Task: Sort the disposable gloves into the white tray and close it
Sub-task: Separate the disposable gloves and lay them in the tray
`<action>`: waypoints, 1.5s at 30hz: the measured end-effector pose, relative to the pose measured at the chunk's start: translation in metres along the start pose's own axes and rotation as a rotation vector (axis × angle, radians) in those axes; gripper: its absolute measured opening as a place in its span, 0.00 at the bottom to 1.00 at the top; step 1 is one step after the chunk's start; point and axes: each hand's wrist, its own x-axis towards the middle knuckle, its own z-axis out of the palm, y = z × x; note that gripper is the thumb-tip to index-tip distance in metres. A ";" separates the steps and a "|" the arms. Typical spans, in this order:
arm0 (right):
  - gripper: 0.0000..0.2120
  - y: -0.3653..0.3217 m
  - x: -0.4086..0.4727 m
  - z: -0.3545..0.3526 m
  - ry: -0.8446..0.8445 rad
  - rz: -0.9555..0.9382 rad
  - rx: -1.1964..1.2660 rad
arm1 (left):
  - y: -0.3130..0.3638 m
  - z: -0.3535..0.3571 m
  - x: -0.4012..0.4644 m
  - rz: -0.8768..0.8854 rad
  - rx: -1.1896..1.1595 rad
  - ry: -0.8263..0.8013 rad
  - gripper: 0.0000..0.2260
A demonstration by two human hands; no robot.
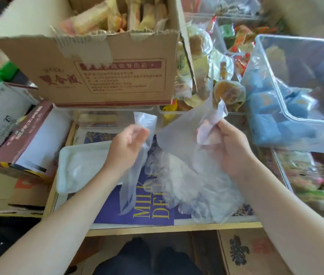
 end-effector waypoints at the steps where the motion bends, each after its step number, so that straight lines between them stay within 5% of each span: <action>1: 0.11 -0.003 -0.005 0.001 0.010 0.014 0.030 | 0.007 0.006 -0.004 -0.008 -0.079 -0.042 0.20; 4: 0.03 -0.004 -0.015 -0.002 -0.080 0.035 0.223 | 0.019 0.025 -0.009 -0.069 -0.158 -0.076 0.25; 7: 0.11 -0.006 -0.025 -0.005 -0.359 0.072 0.588 | 0.025 0.037 -0.015 -0.160 -0.149 -0.165 0.22; 9: 0.03 -0.006 -0.032 -0.007 -0.436 0.120 0.654 | 0.026 0.041 -0.022 -0.242 -0.193 -0.271 0.30; 11: 0.18 0.002 -0.029 -0.015 -0.296 0.135 0.672 | 0.022 0.041 -0.027 -0.326 -0.252 -0.301 0.38; 15: 0.21 0.012 -0.044 -0.016 -0.249 -0.051 0.319 | 0.027 0.047 -0.039 -0.424 -0.509 -0.334 0.40; 19: 0.05 0.021 -0.050 -0.026 -0.240 -0.177 0.136 | 0.041 0.053 -0.046 -0.334 -0.475 -0.231 0.15; 21: 0.09 0.026 -0.050 -0.029 -0.182 -0.228 0.150 | 0.044 0.057 -0.045 -0.262 -0.505 -0.201 0.08; 23: 0.07 0.028 -0.047 -0.035 -0.099 -0.230 0.180 | 0.042 0.057 -0.046 -0.130 -0.535 -0.231 0.09; 27: 0.04 0.031 -0.041 -0.052 -0.121 -0.239 0.307 | 0.039 0.057 -0.053 0.072 -0.540 -0.357 0.31; 34: 0.13 0.026 -0.052 -0.071 -0.134 -0.181 0.008 | 0.058 0.068 -0.047 0.128 -0.326 -0.053 0.07; 38: 0.41 0.009 -0.048 -0.089 0.131 -0.172 -0.282 | 0.060 0.049 -0.028 0.204 -0.155 -0.263 0.08; 41: 0.28 -0.005 -0.044 -0.094 0.182 -0.244 -0.165 | 0.062 0.038 -0.021 0.269 0.070 -0.416 0.09; 45: 0.21 -0.021 -0.046 -0.074 -0.070 -0.280 -0.531 | 0.066 0.034 -0.021 0.289 0.118 -0.536 0.08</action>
